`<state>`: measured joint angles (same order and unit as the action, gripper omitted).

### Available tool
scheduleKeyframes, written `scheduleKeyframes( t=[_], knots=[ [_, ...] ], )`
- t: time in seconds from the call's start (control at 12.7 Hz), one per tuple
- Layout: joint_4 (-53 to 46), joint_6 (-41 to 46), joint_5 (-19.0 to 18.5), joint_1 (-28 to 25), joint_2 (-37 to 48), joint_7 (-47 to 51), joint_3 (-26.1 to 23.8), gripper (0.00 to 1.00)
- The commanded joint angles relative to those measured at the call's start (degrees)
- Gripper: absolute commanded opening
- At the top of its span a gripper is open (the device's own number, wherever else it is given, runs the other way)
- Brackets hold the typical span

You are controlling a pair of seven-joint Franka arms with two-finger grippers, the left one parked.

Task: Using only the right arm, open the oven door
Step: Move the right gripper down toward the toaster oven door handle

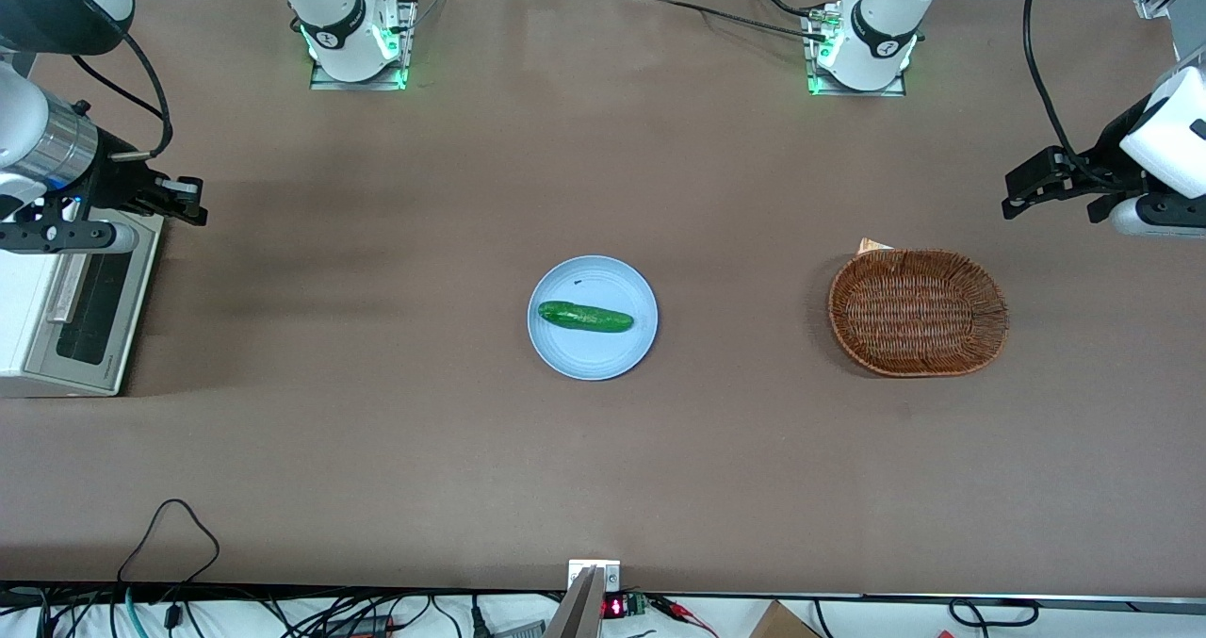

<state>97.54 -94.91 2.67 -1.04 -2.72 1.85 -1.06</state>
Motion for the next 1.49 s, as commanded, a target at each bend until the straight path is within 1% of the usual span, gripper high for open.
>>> scheduleKeyframes(
  t=[0.0,0.16,0.24,0.31,0.55,0.71,0.87,1.02,1.18,1.42],
  knots=[
    [-1.92,1.57,-0.48,0.43,-0.97,-0.8,-0.35,0.01],
    [-1.92,1.57,-0.56,0.43,-0.97,-0.8,-0.35,0.01],
    [-2.01,1.92,-1.26,0.43,-0.88,-0.8,-0.35,0.01],
    [-1.92,2.53,-3.1,0.25,-0.88,-0.8,-0.35,0.01],
    [-1.83,7.18,-11.26,-0.45,-0.97,-0.54,-1.14,0.02],
    [-1.4,8.59,-15.05,-1.59,-1.23,-0.45,-1.06,0.02],
    [-1.13,9.04,-21.8,-2.56,-4.03,0.25,-1.05,0.02],
    [0.01,8.43,-30.84,-2.91,-7.46,0.61,-1.14,0.02],
    [0.19,6.68,-38.15,-2.65,-10.54,0.78,-1.05,0.02],
    [0.63,4.21,-45.89,-2.03,-13.09,0.87,-0.62,0.02]
  ],
)
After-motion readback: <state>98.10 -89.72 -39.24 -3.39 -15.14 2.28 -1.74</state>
